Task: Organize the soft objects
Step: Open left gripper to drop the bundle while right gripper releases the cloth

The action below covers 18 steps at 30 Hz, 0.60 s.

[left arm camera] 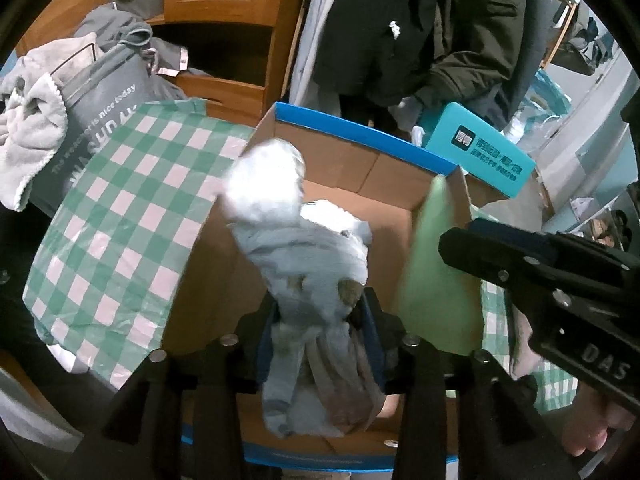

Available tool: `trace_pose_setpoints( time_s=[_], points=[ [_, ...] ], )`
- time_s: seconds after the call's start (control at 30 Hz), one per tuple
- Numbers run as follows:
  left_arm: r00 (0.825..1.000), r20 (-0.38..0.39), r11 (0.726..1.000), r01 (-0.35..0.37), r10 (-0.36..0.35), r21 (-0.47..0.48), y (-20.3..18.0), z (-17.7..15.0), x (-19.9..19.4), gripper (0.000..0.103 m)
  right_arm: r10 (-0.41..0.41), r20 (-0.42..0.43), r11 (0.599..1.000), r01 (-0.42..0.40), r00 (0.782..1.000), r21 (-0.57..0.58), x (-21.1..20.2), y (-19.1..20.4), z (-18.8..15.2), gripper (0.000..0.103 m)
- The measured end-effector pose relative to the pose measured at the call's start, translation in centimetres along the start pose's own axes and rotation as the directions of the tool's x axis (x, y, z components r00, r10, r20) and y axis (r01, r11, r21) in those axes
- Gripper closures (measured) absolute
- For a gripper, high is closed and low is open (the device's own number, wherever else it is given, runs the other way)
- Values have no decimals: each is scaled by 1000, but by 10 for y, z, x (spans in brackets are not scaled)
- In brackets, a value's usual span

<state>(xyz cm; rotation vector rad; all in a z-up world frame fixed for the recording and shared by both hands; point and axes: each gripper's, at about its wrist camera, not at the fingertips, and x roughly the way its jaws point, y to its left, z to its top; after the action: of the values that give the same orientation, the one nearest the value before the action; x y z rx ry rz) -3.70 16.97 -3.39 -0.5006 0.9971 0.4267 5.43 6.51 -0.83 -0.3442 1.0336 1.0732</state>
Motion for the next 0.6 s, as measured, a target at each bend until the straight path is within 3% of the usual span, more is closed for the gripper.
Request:
trace_pose_setpoints(
  time_s=[0.1, 0.27, 0.6],
  points=[
    [1000, 10, 1000, -5, 5, -2, 0, 1, -3, 52, -19, 6, 1000, 19, 1000, 11, -2, -5, -1, 53],
    [1000, 24, 1000, -1, 1, 11, -4, 2, -8, 46, -34, 17, 999, 34, 999, 15, -8, -7, -2, 48],
    [999, 36, 999, 7, -9, 40, -17, 1, -15, 45, -61, 37, 998, 61, 997, 13, -23, -13, -9, 47]
  ],
)
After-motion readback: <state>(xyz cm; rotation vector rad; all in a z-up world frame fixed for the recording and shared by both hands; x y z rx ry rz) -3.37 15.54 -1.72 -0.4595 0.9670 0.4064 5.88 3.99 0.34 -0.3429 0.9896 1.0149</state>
